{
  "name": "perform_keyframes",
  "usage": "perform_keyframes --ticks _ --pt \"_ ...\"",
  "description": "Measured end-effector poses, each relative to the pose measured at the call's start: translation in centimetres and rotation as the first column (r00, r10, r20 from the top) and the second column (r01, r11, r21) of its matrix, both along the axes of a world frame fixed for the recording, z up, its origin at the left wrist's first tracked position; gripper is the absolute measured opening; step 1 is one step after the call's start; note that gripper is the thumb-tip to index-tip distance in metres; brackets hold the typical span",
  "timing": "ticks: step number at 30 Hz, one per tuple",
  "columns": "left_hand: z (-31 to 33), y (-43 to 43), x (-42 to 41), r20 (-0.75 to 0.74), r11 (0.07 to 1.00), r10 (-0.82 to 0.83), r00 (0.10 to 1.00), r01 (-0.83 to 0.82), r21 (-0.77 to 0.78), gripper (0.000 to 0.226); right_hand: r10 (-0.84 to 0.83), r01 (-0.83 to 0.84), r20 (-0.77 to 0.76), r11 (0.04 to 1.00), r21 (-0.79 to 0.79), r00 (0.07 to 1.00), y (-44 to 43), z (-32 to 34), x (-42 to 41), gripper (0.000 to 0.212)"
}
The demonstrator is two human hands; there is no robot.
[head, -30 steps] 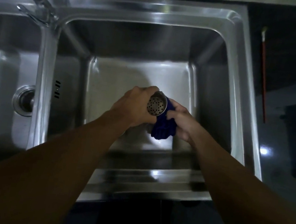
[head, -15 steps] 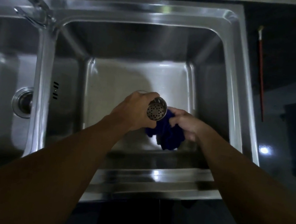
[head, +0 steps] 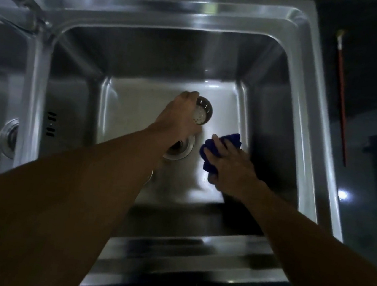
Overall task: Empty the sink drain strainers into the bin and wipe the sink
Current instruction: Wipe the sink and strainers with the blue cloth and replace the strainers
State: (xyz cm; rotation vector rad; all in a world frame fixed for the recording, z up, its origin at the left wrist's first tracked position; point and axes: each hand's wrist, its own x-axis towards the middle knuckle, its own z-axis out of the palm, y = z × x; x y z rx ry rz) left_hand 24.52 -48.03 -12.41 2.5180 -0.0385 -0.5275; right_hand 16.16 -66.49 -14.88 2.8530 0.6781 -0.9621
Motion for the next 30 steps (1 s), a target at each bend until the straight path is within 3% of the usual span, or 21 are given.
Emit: perform_keyframes --ticks 4,12,22,27,30 --pt "-1.2 -1.2 1.6 0.058 0.999 -0.035 0.998 0.035 -0.01 0.086 0.07 -0.079 0.133 0.995 0.065 0.989 -0.1 -3.1 -1.7 0.076" --pt "-2.6 -2.3 3.3 0.067 0.999 -0.049 0.997 0.049 0.0 0.098 0.083 -0.095 0.123 0.991 0.092 0.989 -0.4 -4.5 -1.9 0.08" --pt "-3.2 -1.9 2.3 -0.014 0.988 0.067 0.998 -0.068 -0.14 0.112 0.059 -0.07 0.089 0.99 0.12 0.994 -0.5 -4.6 -1.5 0.078" --pt "-1.7 2.3 -1.3 0.037 0.996 0.076 0.996 -0.077 0.033 0.068 -0.002 -0.003 0.029 0.987 0.159 1.0 -0.2 -3.9 -1.3 0.091" --pt "-1.0 6.6 -5.3 -0.039 0.993 0.026 0.999 -0.021 0.117 0.069 -0.022 0.024 -0.013 0.984 0.176 1.0 0.0 -3.6 -0.9 0.095"
